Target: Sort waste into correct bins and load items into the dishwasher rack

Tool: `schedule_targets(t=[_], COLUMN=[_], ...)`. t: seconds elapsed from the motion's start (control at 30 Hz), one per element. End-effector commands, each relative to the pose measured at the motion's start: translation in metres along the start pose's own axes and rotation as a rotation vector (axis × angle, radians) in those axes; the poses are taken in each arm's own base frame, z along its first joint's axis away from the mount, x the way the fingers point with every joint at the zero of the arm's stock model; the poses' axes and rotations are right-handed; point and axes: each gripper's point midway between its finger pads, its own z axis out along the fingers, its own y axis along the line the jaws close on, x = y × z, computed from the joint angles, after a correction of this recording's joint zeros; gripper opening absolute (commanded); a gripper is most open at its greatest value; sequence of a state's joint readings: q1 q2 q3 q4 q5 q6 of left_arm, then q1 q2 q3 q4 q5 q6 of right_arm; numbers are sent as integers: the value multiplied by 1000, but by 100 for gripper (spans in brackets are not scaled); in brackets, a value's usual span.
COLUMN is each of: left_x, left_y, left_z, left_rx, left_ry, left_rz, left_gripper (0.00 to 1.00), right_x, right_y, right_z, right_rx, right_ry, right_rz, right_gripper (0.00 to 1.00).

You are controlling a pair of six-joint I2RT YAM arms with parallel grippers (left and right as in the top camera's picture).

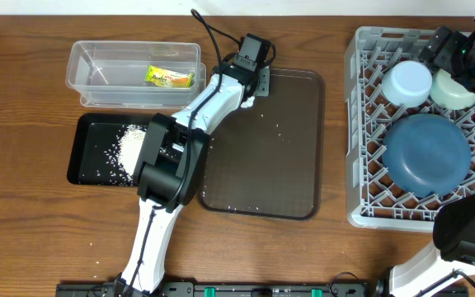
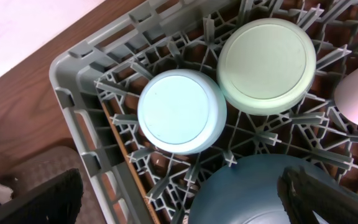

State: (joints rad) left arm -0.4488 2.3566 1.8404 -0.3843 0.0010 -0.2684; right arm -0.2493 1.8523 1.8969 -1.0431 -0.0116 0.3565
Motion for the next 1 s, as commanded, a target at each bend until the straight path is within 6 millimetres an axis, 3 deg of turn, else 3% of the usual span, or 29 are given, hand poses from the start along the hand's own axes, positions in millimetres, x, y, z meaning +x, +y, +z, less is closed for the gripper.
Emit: schedule_targets(t=[0.0, 0.17, 0.3, 0.4, 0.5, 0.63, 0.8, 0.97], left_x=[2, -29, -72, -102, -122, -127, -103, -79], left_y=[0, -10, -15, -2, 30, 89, 156, 197], left_z=[0, -43, -105, -151, -180, -188, -167, -141], left_rx=[7, 38, 77, 77, 12, -93, -179, -245], left_ry=[11, -65, -198, -299, -372, -382, -289, -213], left_rz=[5, -3, -16, -45, -96, -253, -502, -658], left_gripper=[8, 6, 6, 6, 6, 6, 6, 9], right_x=[-6, -6, -6, -6, -6, -6, -6, -6], right_y=[4, 4, 4, 4, 4, 5, 4, 4], right_z=[-11, -11, -11, -11, -11, -11, -11, -10], right_rx=[-15, -16, -15, -15, -15, -16, -16, -15], right_ry=[-27, -27, -27, -27, -27, -27, -27, -26], right_rz=[12, 11, 11, 12, 11, 9, 11, 11], right_gripper=[99, 99, 99, 99, 99, 99, 99, 99])
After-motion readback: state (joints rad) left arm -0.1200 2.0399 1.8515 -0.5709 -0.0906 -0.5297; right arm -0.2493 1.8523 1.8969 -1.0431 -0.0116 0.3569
